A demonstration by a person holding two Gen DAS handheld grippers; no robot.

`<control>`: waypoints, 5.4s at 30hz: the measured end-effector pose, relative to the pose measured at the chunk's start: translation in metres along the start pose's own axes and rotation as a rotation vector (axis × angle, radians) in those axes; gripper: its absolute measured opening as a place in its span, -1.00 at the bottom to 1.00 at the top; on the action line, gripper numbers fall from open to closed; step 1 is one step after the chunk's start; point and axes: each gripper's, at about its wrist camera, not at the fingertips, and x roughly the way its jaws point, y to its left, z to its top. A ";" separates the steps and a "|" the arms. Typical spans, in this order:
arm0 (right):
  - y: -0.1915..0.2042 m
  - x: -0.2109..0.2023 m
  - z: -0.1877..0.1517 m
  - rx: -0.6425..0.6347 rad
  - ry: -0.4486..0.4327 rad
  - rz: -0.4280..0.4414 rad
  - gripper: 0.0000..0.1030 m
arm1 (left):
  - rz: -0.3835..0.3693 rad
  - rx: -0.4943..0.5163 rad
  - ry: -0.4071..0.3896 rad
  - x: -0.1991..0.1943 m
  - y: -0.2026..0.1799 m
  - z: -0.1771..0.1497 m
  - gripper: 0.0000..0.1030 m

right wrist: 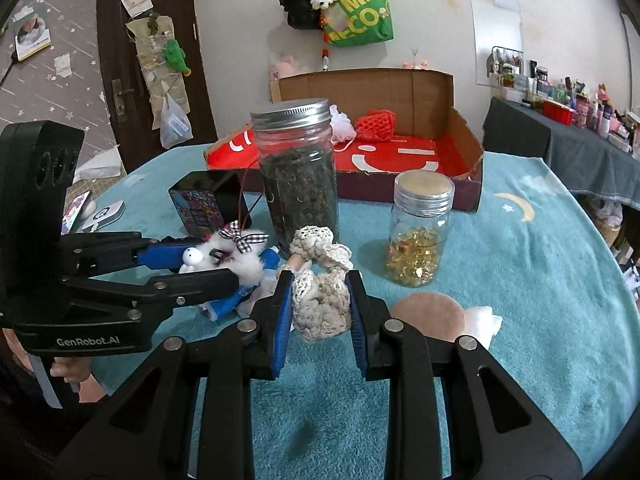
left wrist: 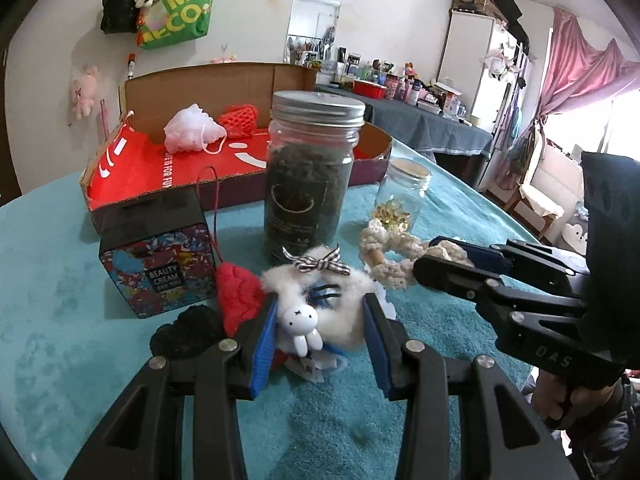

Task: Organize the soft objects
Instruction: 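Grasp the white bunny keychain with the left tool while the right tool grasps the crocheted scrunchie, then carry the bunny keychain and scrunchie into the box and open both tools, then withdraw both tools from the box back toward the table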

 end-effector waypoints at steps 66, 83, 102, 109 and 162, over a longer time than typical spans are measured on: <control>-0.125 0.037 0.067 -0.032 0.101 -0.018 -0.52 | 0.090 0.152 0.051 0.001 0.160 0.058 -0.16; -0.122 0.079 0.146 -0.004 0.089 0.061 -0.52 | 0.040 0.022 0.097 0.034 0.154 0.134 -0.16; -0.132 0.263 0.231 -0.012 0.452 -0.188 -0.52 | 0.267 -0.089 0.394 0.161 0.187 0.198 -0.16; -0.142 0.298 0.227 -0.003 0.509 -0.225 -0.51 | 0.301 -0.092 0.431 0.183 0.197 0.195 -0.15; -0.050 -0.003 0.238 -0.015 -0.035 -0.183 0.85 | 0.227 -0.105 -0.260 -0.081 0.062 0.183 1.00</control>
